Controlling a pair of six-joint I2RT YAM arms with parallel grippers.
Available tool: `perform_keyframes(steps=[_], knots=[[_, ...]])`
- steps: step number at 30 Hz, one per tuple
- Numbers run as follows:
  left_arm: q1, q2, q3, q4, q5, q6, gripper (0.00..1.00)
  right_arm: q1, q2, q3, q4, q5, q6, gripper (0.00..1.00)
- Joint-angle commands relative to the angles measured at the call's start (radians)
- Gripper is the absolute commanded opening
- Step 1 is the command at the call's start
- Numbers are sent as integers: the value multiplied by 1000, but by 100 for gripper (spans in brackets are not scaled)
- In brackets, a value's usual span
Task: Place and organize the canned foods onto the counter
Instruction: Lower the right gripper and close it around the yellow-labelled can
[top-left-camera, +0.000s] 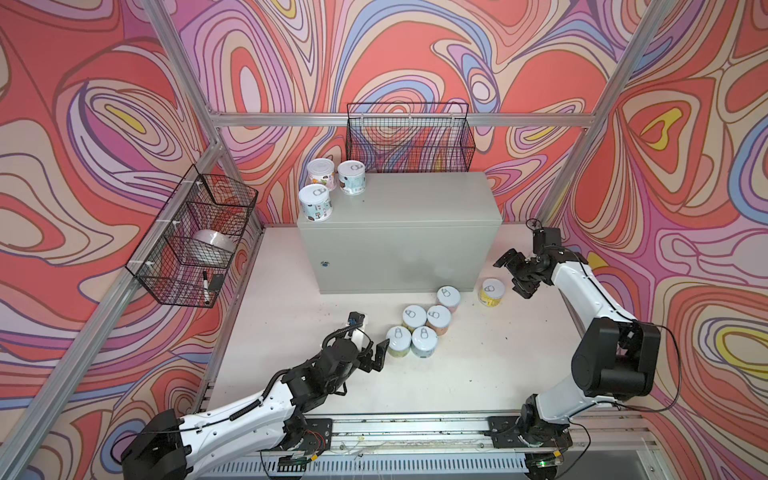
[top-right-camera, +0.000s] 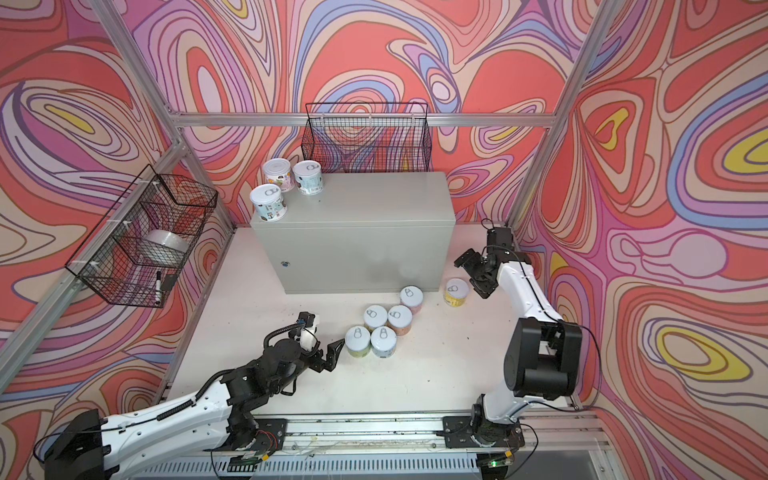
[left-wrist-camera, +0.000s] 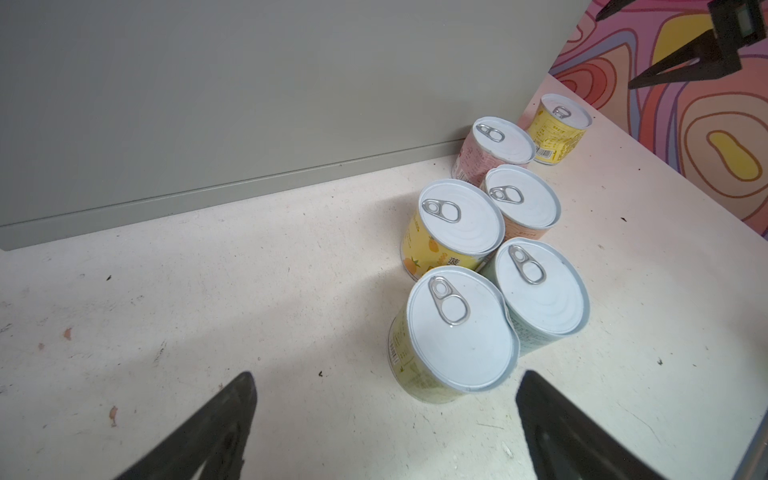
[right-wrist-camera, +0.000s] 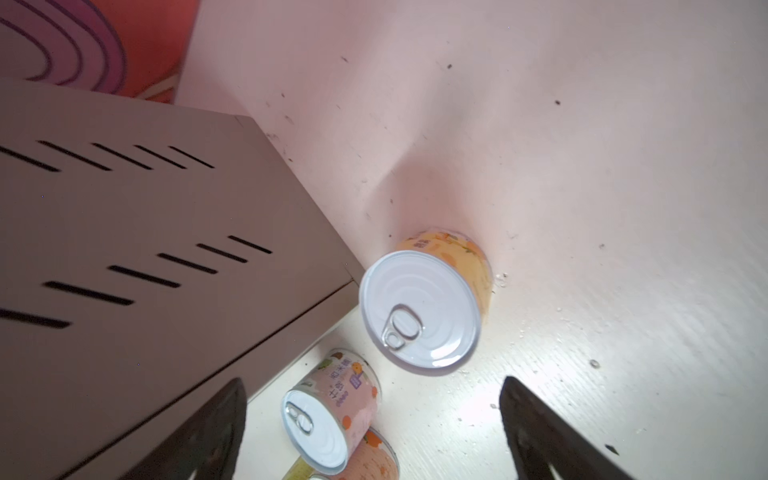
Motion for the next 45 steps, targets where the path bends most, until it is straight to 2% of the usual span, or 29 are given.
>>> perform_keyframes(steps=[1,5,14,24,29,35,41,45], knots=[[8,8,-4,20,-18,-6,100,-7,33,15,-60,67,-55,98],[9,12,-6,27,-15,4,100,-6,87,28,-56,86,-82,98],[29,14,-11,22,-14,8,100,-6,191,27,-2,48,-101,97],[39,38,-21,39,-7,-3,100,-2,210,62,59,9,-104,98],[43,56,-18,46,-6,-2,100,13,279,107,24,26,-122,98],[53,69,-24,58,1,-2,100,83,336,153,-20,98,-151,98],[66,68,-29,60,7,-1,100,117,319,84,7,91,-139,98],[71,61,-35,64,6,-2,100,119,276,-18,41,81,-128,93]])
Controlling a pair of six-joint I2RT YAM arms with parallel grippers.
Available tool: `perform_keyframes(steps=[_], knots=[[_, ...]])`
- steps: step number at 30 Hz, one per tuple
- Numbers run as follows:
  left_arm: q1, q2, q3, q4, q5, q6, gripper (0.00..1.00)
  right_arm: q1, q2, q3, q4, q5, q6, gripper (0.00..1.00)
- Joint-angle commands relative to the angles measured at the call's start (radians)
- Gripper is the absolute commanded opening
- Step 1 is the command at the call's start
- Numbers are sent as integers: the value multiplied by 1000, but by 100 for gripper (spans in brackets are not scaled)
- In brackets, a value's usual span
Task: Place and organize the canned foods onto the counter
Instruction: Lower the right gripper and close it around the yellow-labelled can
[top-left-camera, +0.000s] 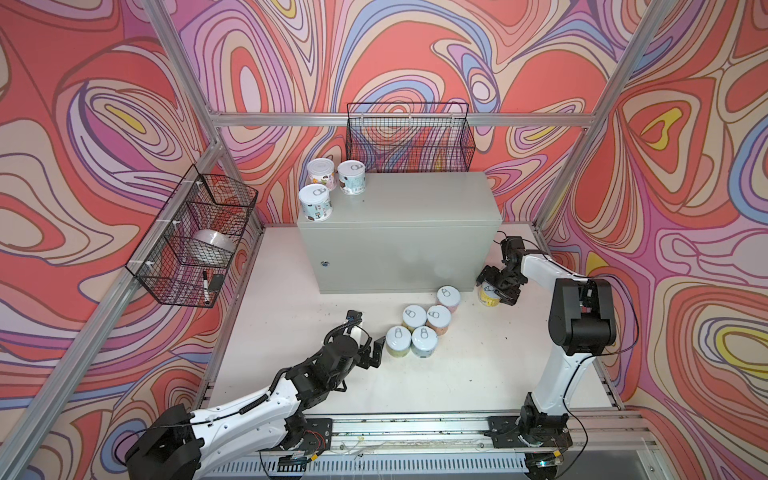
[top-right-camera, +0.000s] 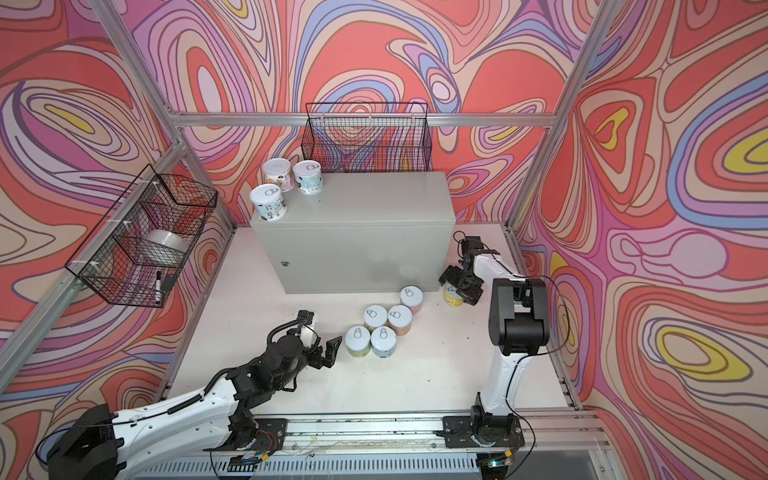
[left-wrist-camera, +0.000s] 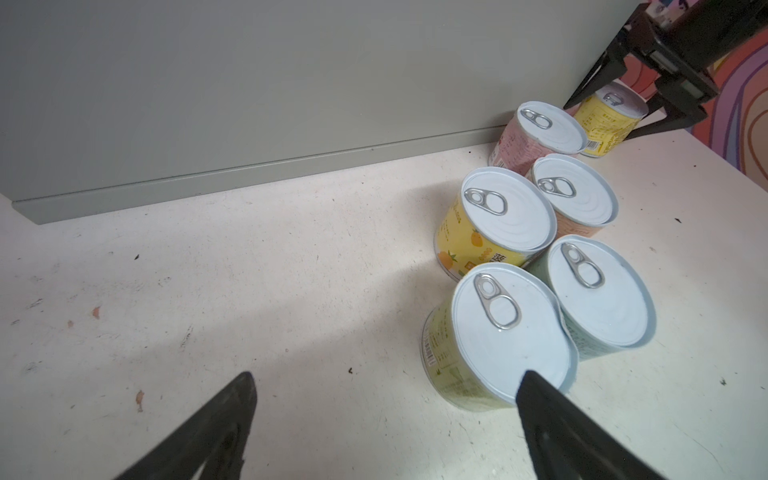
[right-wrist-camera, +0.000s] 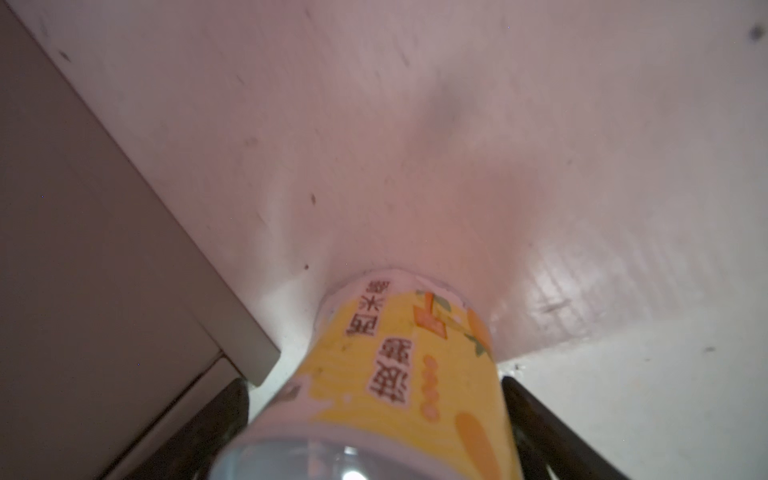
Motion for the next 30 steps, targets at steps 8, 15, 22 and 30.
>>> perform_keyframes(steps=[8,15,22,30], knots=[[8,-20,-37,34,8,-22,100,12,-148,-168,25,46,0,88],[8,-51,-34,14,4,-12,100,13,-203,-83,-61,142,-53,92],[8,-1,-26,42,61,2,100,13,-269,-119,-27,104,-54,93],[8,10,-38,78,120,12,100,13,-195,-117,-8,132,-75,93]])
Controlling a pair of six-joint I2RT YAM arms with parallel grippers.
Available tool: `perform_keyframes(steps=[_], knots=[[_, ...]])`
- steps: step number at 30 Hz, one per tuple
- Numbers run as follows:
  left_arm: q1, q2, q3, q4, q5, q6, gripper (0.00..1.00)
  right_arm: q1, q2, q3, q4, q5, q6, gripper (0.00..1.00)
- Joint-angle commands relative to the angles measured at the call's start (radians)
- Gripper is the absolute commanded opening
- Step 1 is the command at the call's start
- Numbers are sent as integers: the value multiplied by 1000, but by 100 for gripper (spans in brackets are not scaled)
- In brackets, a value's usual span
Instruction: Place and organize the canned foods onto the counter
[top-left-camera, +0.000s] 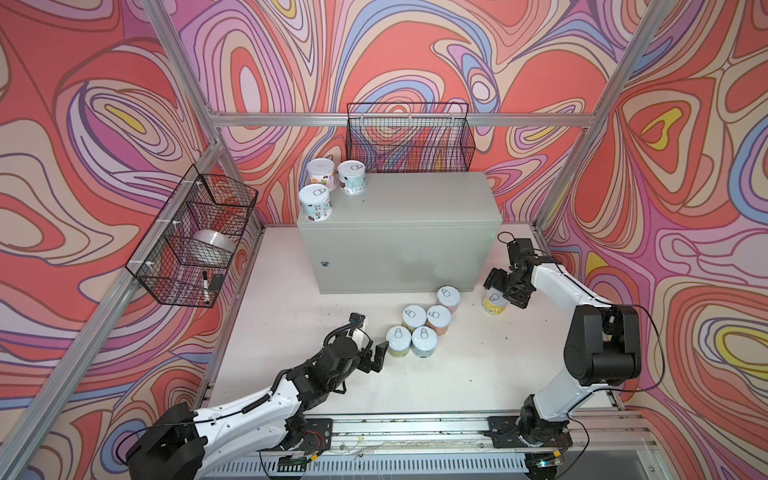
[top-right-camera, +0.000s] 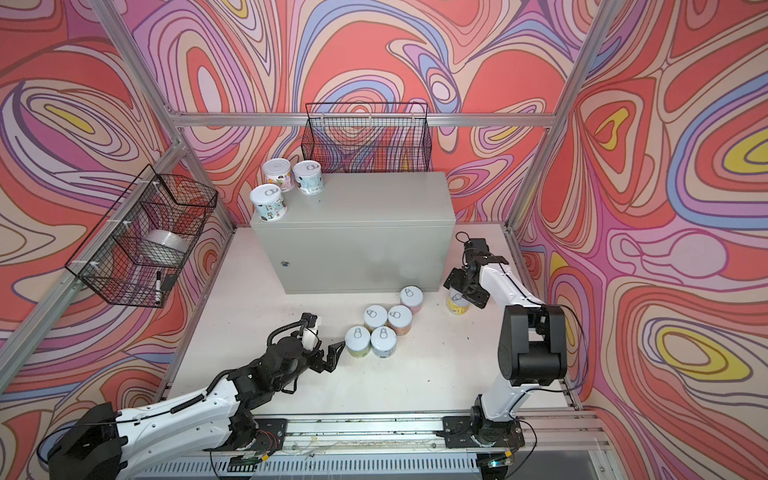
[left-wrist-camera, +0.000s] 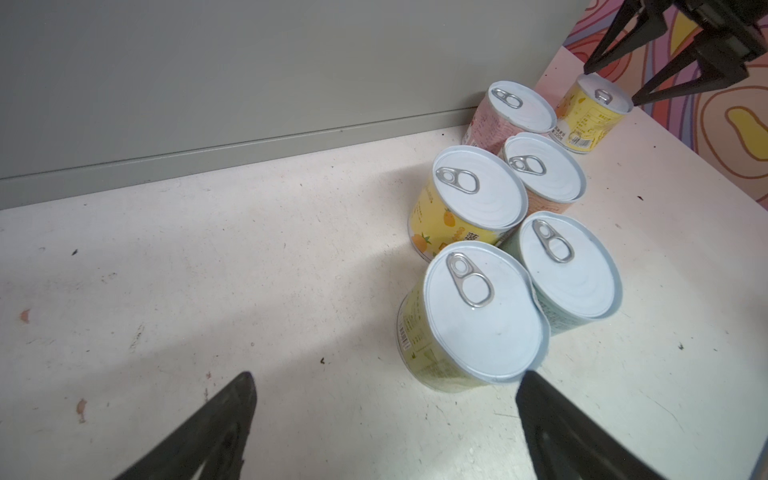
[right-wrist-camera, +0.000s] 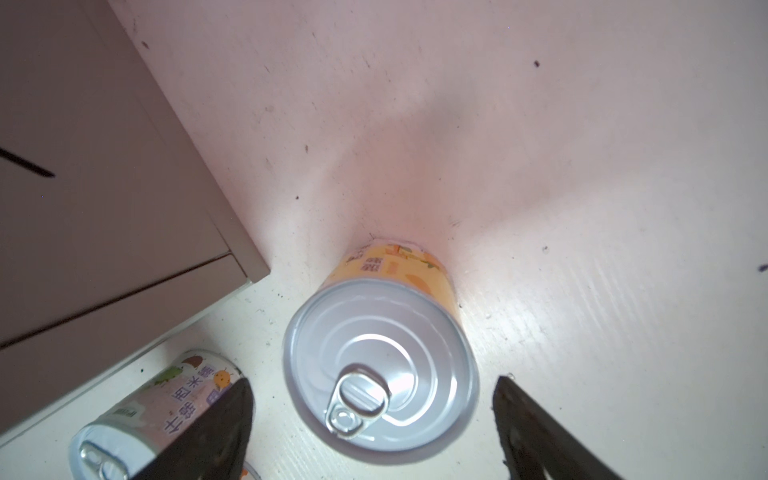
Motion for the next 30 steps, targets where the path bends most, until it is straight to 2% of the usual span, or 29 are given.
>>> perform_keyframes(steps=[1,7,16,25,30], knots=[[6,-4,-16,34,19,6,100,0,49,-11,26,12,-11,93],[6,-20,-31,29,1,-6,100,0,102,12,52,4,0,90],[6,-21,-32,23,-8,-4,100,0,136,-3,73,-5,-13,76],[6,-27,-25,11,-7,10,100,5,86,-71,32,-53,-35,64],[7,-20,-18,20,-4,17,100,64,-6,-116,-31,-49,-40,63]])
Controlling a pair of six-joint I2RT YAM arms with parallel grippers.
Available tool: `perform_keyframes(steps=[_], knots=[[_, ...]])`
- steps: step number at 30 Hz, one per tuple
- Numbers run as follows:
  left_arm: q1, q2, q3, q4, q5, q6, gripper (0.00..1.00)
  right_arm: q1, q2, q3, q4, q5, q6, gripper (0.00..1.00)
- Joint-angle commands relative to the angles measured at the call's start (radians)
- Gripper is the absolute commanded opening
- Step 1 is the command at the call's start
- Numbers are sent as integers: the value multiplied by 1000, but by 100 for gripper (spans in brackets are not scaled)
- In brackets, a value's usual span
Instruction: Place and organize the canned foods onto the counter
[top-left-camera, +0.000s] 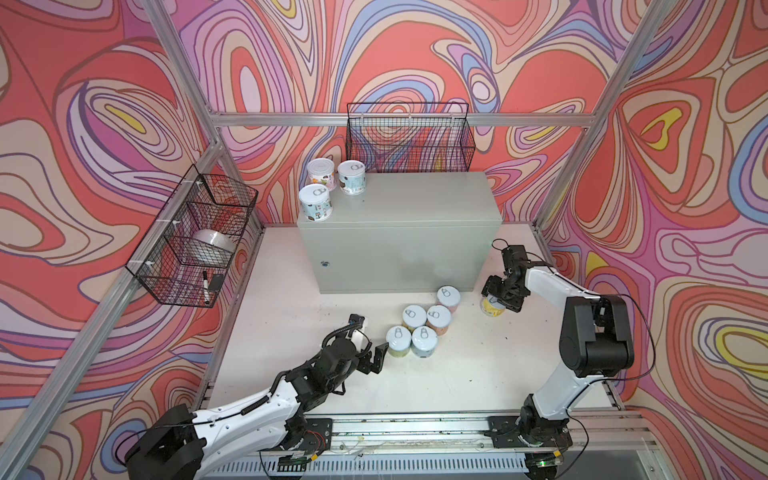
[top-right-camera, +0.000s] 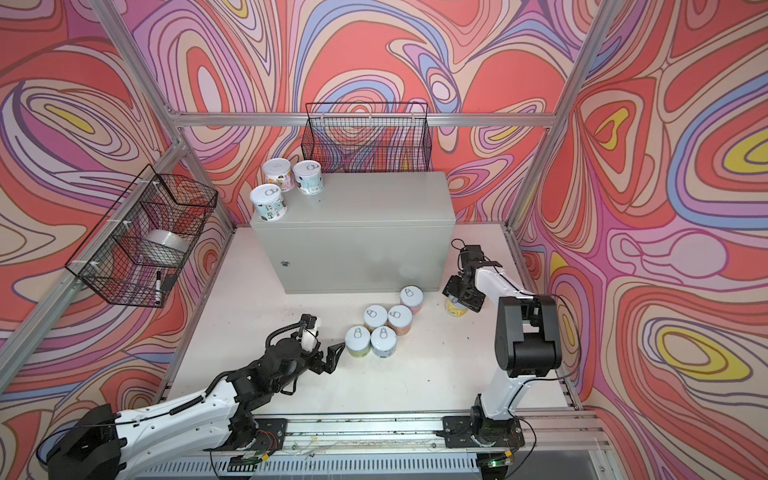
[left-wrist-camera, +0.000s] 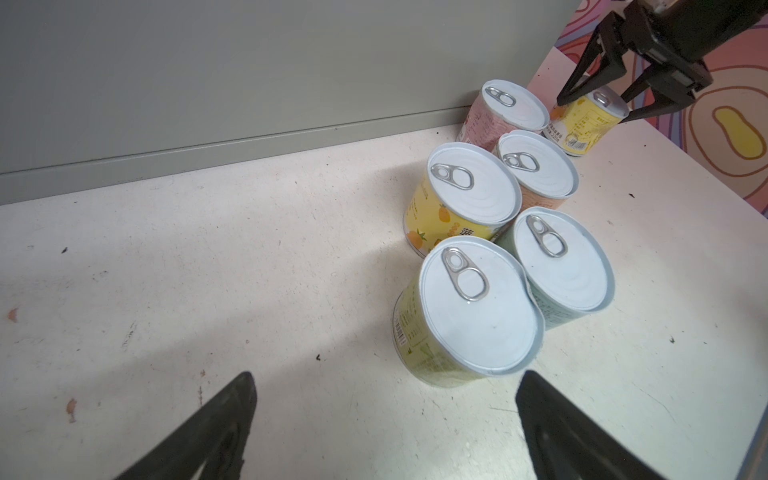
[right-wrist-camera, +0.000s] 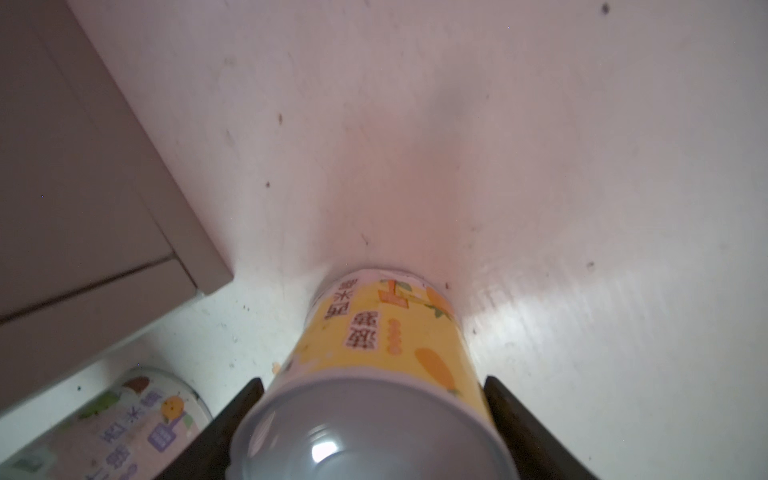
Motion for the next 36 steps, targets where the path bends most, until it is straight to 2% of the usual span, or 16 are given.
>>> perform_keyframes(steps=[1,7,12,16,21,24,28,36], knots=[[6,-1,0,13,-10,15,100,56,-59,-55,-92,-35,-1,63],[6,7,-9,34,-4,4,100,188,-140,-116,-144,20,39,64],[6,11,-11,44,2,2,100,231,-156,-160,-100,33,58,63],[6,11,-7,33,17,-1,100,306,-149,-170,-82,46,84,63],[6,23,-25,69,35,6,100,345,-179,-215,-38,40,130,72],[6,55,-51,140,50,8,100,346,-226,-212,-41,37,132,78],[-1,117,-104,291,40,-3,100,346,-285,-187,-64,39,123,81],[-43,340,-96,528,14,21,100,345,-323,-139,-127,66,98,85]])
